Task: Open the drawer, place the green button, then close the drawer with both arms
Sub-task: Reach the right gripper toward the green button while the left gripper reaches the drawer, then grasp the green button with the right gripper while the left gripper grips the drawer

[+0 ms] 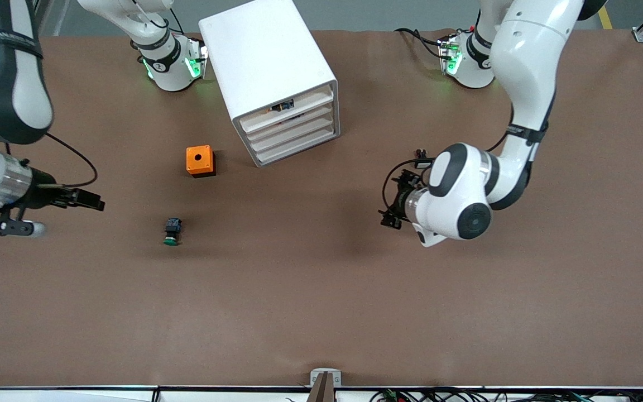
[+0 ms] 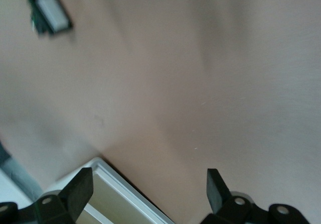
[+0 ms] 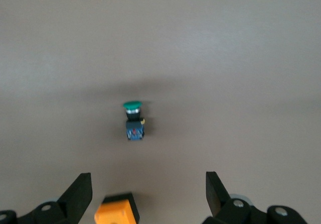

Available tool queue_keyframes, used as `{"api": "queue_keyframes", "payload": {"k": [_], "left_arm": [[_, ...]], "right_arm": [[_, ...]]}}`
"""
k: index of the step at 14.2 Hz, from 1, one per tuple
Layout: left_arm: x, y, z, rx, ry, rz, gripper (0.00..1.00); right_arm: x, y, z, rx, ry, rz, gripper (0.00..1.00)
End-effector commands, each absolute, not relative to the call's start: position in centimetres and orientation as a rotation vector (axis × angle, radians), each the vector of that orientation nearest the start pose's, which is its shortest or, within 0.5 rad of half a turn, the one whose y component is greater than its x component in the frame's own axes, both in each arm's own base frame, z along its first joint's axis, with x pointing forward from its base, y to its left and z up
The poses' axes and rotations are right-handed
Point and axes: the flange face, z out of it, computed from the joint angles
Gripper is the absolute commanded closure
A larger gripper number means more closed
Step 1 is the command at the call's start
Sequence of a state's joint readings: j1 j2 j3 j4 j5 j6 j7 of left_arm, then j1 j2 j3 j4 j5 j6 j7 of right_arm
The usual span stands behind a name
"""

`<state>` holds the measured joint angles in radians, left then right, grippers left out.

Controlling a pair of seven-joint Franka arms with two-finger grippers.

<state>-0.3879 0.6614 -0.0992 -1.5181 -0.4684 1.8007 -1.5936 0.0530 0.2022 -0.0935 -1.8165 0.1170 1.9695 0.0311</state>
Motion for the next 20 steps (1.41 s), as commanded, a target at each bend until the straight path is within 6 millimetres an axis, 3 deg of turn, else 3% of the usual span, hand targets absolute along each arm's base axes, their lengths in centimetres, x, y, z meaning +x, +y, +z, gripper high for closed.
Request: {"api": "queue_keyframes", "payload": {"k": [1,3,5,7,9,10,14,20], "left_arm": [[56.4,-37.3,24.1,-2.199,-1.841,1.01,0.0],[54.5,-38.4,22.4,-2.024,-1.896,1.132,0.0],[52.2,-41.6,21.3,-1.801,-1.968,1.236,0.0],[50.4,-43.8,19.6,-1.62,-2.008,1.268,0.0],[48.8,-45.3,18.1,-1.474,-2.019,1.302,0.26],[47.5,-46.4,17.1,-1.414,-2.015,1.29,0.33],[44.1,-49.7,15.3,-1.191,-2.008,1.31,0.52],[42.5,-50.8,15.9,-1.097,-1.952,1.312,0.53]], "right_arm": [[59.3,0.8,35.8,-3.053,0.201,-0.019,0.0],[57.9,1.4,31.5,-3.062,0.219,-0.073,0.0],[57.2,1.9,28.0,-3.065,0.267,-0.105,0.0],[56.5,4.4,25.2,-3.064,0.309,-0.151,0.0],[55.8,6.8,22.5,-3.064,0.327,-0.191,0.0],[55.7,7.1,21.6,-3.067,0.325,-0.192,0.0],[55.5,7.7,19.9,-3.088,0.284,-0.179,0.0],[55.3,7.1,18.5,-3.097,0.302,-0.144,0.03]]}}
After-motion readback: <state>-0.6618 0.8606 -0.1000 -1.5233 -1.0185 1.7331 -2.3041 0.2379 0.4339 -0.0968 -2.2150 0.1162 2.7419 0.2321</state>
